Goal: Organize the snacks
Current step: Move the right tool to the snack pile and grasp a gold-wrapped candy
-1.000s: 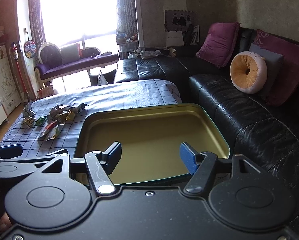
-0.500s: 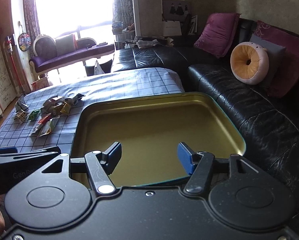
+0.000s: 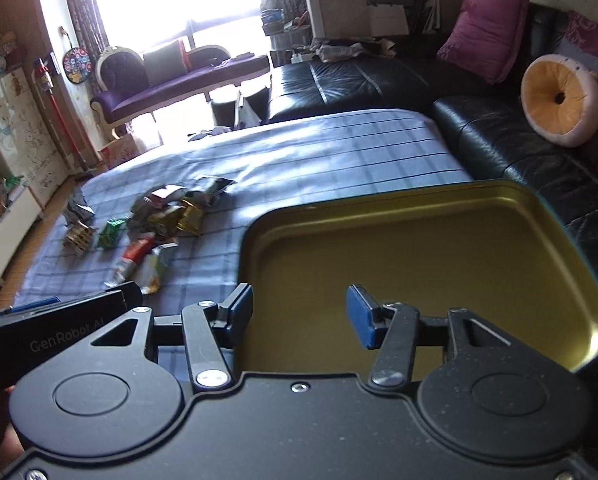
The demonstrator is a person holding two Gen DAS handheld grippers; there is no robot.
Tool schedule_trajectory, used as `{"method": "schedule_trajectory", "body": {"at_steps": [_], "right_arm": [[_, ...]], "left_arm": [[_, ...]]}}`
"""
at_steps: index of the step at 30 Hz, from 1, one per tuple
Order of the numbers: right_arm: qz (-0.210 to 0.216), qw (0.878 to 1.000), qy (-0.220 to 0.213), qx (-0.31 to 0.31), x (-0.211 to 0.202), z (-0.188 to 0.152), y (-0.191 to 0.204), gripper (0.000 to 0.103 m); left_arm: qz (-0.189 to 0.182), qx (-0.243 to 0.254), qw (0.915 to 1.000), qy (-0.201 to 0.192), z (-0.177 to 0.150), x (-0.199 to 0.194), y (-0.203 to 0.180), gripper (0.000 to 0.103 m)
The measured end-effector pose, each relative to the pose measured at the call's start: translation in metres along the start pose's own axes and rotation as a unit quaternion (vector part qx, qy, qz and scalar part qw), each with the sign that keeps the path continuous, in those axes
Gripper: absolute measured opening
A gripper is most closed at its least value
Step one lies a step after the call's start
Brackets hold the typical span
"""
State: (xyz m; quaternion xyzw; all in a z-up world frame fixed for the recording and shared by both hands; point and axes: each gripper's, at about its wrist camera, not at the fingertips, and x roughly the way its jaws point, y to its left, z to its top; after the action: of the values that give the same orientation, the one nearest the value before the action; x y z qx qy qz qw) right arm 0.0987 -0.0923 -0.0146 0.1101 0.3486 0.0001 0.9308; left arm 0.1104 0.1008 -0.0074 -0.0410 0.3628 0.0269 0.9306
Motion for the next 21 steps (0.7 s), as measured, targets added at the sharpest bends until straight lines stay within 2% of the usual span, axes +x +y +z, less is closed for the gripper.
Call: {"method": "schedule_trajectory", "body": {"at_steps": [4, 13, 17, 21], "right_arm": [[0.022, 1.0, 0.0, 0.004, 0.016, 0.018, 0.018, 0.054], [0.035, 0.999, -0.007, -0.002, 0.061, 0.055, 0.063, 0.053], [0.061, 0.998, 0.011, 0.005, 0.082, 0.068, 0.077, 0.053], [0.063, 0.998, 0.006, -0.012, 0.095, 0.072, 0.091, 0.053]], "left_arm": [[0.016, -0.046, 0.9988, 0.004, 0.033, 0.024, 0.034, 0.077], [0.047, -0.099, 0.9938, 0.013, 0.1, 0.083, 0.096, 0.077], [0.071, -0.107, 0.9915, 0.017, 0.118, 0.108, 0.114, 0.077], [0.071, -0.115, 0.9905, 0.027, 0.122, 0.129, 0.131, 0.076]]}}
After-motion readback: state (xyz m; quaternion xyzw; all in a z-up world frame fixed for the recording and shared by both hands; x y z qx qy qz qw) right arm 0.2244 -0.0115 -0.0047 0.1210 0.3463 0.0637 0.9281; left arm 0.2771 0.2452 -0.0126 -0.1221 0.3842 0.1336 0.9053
